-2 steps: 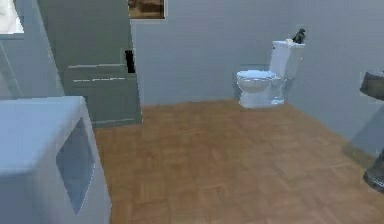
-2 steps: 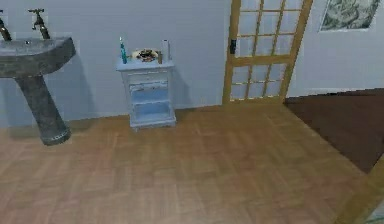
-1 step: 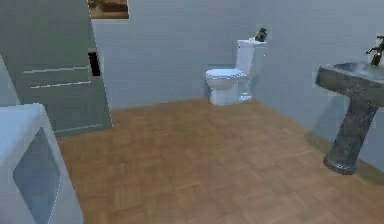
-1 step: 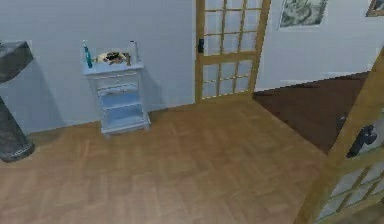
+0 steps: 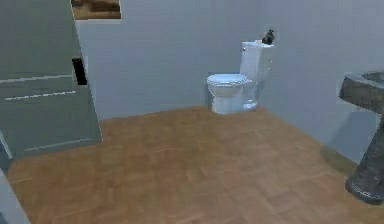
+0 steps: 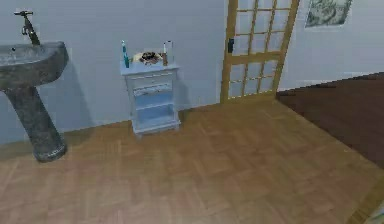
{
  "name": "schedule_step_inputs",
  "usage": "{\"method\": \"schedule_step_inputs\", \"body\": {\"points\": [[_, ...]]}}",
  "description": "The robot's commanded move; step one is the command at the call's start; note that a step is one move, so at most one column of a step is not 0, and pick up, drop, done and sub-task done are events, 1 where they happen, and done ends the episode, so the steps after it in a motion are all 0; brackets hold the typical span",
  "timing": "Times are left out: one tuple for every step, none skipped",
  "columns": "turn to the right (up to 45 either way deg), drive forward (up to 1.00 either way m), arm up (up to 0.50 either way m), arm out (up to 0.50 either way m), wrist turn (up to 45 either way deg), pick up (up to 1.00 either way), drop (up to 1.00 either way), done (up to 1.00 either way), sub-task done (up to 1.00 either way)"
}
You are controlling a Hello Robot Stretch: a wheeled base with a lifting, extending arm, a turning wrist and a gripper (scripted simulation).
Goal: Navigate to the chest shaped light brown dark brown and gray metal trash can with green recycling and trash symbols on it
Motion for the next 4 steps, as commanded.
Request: {"method": "schedule_step_inputs", "body": {"points": [[-18.0,0.0,0.0,0.0,0.0,0.0,0.0,0.0,0.0],[0.0,1.0,0.0,0.0,0.0,0.0,0.0,0.0,0.0],[0.0,0.2,0.0,0.0,0.0,0.0,0.0,0.0,0.0],[-45.0,0.0,0.0,0.0,0.0,0.0,0.0,0.0,0.0]]}}
